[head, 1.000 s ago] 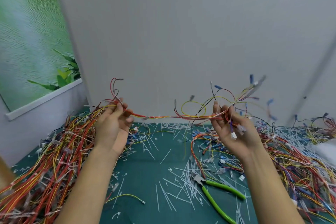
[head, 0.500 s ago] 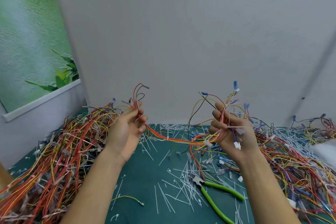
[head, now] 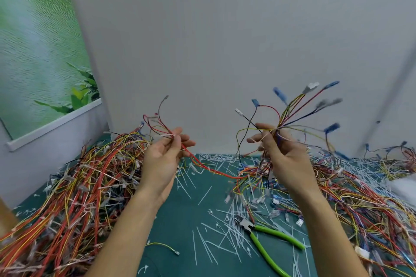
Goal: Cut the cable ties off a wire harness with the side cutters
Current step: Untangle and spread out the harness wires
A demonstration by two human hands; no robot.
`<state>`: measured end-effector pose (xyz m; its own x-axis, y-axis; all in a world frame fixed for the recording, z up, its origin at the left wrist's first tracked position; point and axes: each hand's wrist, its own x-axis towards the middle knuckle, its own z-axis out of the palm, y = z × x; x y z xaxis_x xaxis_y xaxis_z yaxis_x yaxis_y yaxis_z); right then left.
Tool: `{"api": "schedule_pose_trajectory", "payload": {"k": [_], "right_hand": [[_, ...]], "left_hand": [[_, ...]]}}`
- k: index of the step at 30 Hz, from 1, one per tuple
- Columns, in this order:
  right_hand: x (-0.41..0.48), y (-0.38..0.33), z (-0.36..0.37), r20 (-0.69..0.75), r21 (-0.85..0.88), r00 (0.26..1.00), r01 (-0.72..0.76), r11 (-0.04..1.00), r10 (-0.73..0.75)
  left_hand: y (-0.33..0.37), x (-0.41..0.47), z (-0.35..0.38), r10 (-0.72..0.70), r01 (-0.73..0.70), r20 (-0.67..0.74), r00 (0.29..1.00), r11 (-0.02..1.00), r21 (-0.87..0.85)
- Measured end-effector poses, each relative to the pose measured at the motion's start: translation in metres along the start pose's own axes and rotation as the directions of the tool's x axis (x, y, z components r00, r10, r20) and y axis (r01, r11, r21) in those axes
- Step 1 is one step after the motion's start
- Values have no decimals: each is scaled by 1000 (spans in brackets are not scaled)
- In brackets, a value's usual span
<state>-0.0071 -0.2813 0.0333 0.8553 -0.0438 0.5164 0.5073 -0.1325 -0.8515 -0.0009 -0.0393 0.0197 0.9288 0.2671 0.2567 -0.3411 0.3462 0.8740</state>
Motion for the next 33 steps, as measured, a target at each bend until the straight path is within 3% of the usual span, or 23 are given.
{"api": "schedule_pose_trajectory", "payload": {"k": [4, 8, 9, 11, 12, 14, 15, 18, 21, 27, 30, 33], "right_hand": [[-2, -2, 1, 30, -78, 998, -51, 996, 54], [0, -2, 1, -59, -177, 996, -73, 981, 64], [1, -1, -2, -35, -201, 987, -162, 966, 158], [-8, 13, -24, -24, -55, 914, -407, 912, 406], [-7, 15, -26, -61, -106, 884, -468, 877, 464], [0, 5, -11, -101, -252, 930, -368, 895, 354], [5, 0, -5, -161, -236, 935, -348, 907, 317], [2, 2, -4, -143, -116, 933, -348, 930, 331], [8, 6, -4, -108, 219, 896, -402, 889, 431], [13, 3, -10, 74, 678, 850, -426, 599, 521], [15, 2, -13, 103, 798, 841, -388, 461, 531], [15, 0, -13, 111, 868, 822, -354, 348, 558]], "left_hand": [[2, -1, 1, 12, -7, 75, 997, 998, -65], [4, -3, 0, 29, 5, 196, 980, 986, -168], [5, -3, 0, 39, 2, 219, 975, 983, -185], [4, -3, -1, 57, 1, 251, 966, 974, -225], [3, -3, -2, 64, 1, 262, 963, 970, -242], [2, -3, -3, 74, 0, 280, 957, 967, -255], [2, -3, -4, 77, 0, 291, 953, 967, -256], [4, -4, -5, 88, 10, 341, 936, 962, -274], [4, -4, -6, 100, -2, 346, 933, 962, -273], [8, -3, -10, 109, -66, 235, 966, 980, -186], [11, -2, -10, 128, -97, 217, 968, 984, -149], [7, -1, -11, 141, -144, 183, 973, 990, 2]]}}
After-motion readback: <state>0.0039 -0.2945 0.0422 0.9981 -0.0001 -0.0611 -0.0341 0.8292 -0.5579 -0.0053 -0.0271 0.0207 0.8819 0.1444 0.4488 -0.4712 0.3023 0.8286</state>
